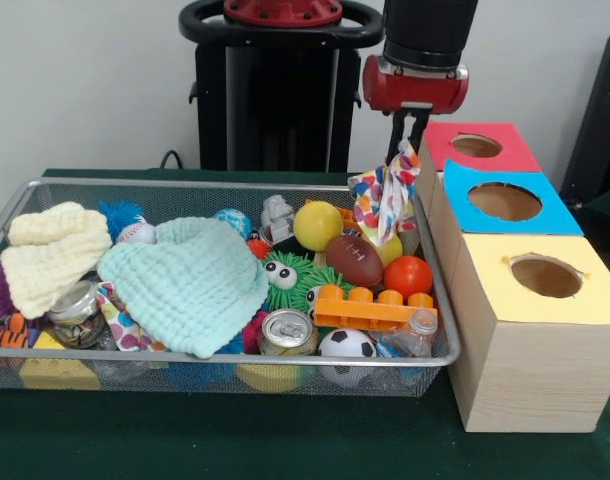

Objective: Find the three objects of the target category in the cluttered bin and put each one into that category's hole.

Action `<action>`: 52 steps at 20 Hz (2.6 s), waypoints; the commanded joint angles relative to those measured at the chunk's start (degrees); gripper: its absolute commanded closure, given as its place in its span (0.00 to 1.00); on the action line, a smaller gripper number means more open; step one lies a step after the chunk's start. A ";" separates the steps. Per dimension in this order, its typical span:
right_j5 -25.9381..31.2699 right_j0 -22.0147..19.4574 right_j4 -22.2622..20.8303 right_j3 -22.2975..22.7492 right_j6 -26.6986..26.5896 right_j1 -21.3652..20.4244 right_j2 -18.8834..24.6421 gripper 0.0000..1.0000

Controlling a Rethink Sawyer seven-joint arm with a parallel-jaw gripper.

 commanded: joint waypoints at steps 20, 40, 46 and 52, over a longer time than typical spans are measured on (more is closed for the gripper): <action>11.67 1.97 11.99 -14.73 14.58 9.34 5.32 1.00; 16.30 5.66 16.38 -19.13 14.21 11.50 3.60 1.00; 16.29 5.83 18.03 -19.88 14.47 11.41 4.67 1.00; 16.24 7.15 19.82 -22.50 15.47 14.11 4.49 1.00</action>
